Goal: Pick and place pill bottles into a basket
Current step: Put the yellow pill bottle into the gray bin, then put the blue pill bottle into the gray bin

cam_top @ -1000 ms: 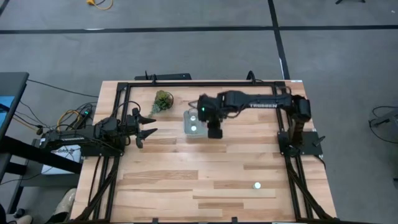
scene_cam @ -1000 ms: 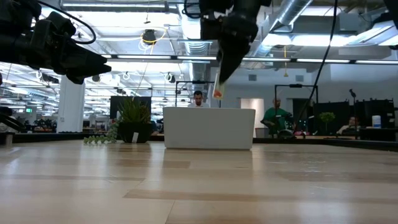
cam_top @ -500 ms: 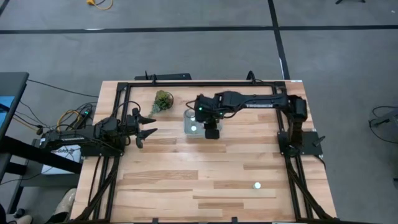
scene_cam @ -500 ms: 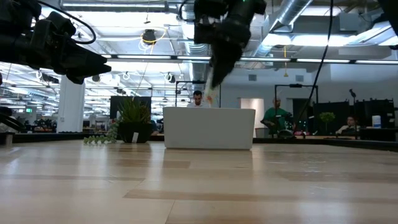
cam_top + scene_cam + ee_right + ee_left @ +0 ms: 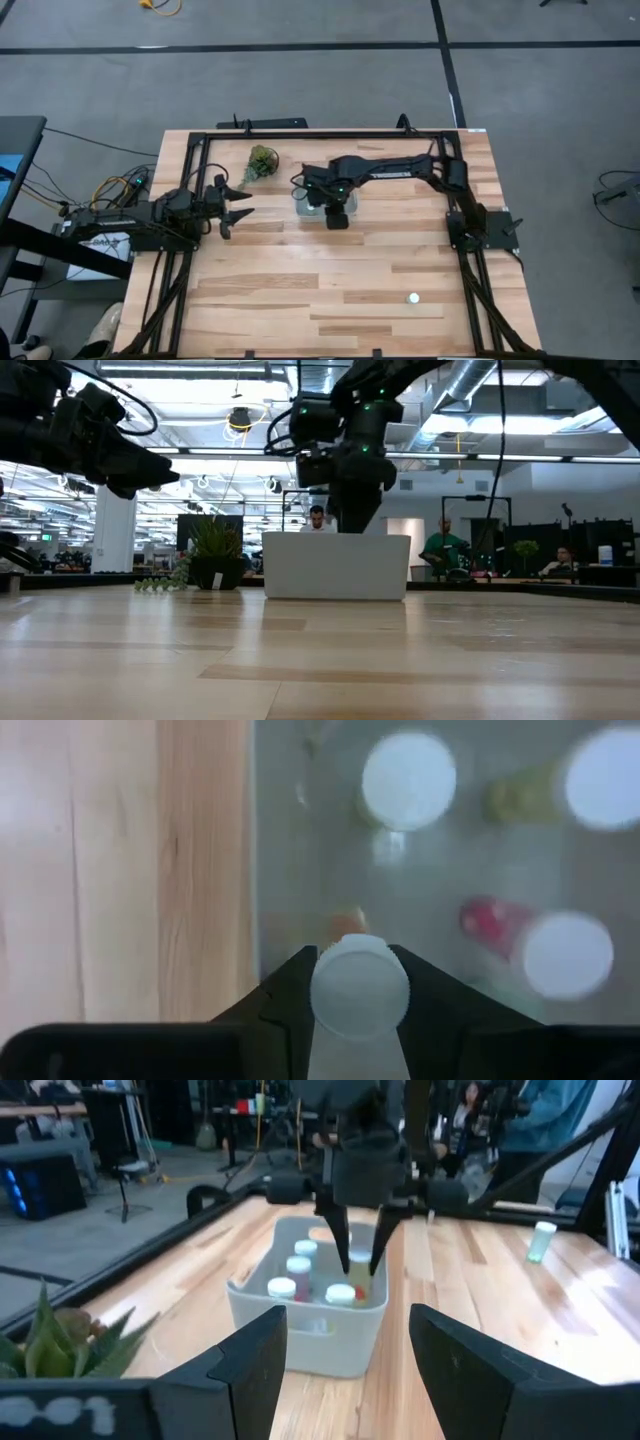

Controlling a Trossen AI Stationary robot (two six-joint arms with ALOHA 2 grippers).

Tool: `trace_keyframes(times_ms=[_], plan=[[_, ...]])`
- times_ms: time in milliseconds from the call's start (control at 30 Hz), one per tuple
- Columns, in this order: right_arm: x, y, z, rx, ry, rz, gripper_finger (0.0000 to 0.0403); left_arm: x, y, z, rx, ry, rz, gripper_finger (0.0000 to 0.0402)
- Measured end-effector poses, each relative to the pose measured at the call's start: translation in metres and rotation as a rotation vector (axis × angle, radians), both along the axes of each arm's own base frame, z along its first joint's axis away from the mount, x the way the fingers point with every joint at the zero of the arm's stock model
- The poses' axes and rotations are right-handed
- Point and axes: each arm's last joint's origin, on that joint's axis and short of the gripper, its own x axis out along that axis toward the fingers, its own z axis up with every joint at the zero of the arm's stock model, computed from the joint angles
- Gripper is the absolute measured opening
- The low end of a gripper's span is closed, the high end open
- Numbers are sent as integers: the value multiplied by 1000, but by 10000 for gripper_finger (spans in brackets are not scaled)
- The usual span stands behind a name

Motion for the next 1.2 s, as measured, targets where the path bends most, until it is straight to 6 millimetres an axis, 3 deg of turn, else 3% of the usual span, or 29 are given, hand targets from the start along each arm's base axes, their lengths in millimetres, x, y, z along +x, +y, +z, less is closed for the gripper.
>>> trace_keyframes(times_ms=[200, 567, 1067, 1200], plan=[[9, 0, -14, 37, 22, 28, 114, 1, 0, -1, -1, 8, -5, 201], [13, -1, 0, 32, -2, 45, 123, 1, 0, 0, -1, 7, -5, 201], [14, -3, 1, 25, -7, 40, 200, 1, 0, -1, -1, 7, -5, 201], [15, -5, 18, 0, -4, 35, 210, 1, 0, -1, -1, 7, -5, 201]])
